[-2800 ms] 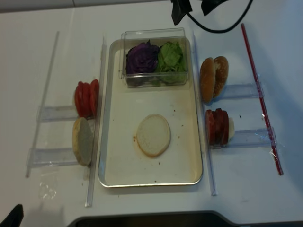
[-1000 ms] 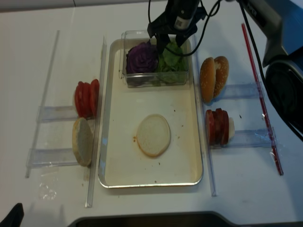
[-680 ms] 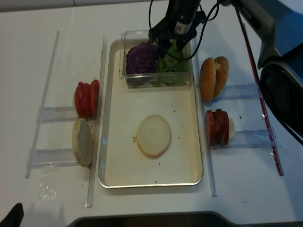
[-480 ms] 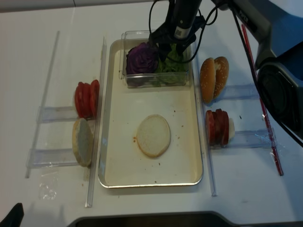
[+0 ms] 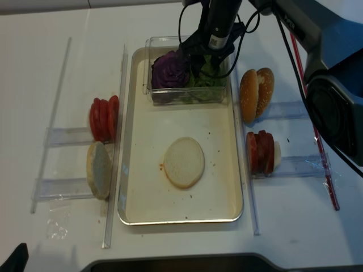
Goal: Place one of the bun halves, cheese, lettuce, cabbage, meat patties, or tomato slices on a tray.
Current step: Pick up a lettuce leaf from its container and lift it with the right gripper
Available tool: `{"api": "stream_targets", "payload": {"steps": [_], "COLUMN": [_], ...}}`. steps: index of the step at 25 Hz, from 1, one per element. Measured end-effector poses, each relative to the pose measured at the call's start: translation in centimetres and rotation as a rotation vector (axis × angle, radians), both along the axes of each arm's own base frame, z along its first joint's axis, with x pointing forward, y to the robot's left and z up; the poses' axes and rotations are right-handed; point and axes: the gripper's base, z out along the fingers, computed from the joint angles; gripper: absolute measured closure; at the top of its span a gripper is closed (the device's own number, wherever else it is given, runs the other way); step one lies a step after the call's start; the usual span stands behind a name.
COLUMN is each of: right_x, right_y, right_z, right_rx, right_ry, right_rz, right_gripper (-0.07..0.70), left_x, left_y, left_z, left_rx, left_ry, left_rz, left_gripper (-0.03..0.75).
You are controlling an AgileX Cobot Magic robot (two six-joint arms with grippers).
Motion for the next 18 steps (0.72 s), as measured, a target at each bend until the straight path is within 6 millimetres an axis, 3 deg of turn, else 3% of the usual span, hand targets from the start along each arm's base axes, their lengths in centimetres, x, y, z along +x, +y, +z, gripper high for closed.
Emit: {"api": "stream_targets", "payload": {"steps": [5, 14, 18], "right_x": [0.06, 0.09, 0.09], "right_y": [-0.1, -0.17, -0.19], "right_z": [-0.12, -0.14, -0.14], "right_rx": [-0.013, -0.021, -0.024], "right_ry": [-0.002, -0.006, -0.006], "right_rz": [-0.003, -0.002, -0.001], "right_gripper": [0.236, 0.262, 0.364], "left_x": [0.0, 0.0, 0.0], "left_y": [0.0, 0.0, 0.0], "left_z": [0.0, 0.0, 0.0], "left_rx": [0.0, 0.0, 0.0], "left_ry": [0.0, 0.0, 0.0], "left_rz": [0.0, 0.0, 0.0], "left_gripper": [0.211, 0.211, 0.211]}}
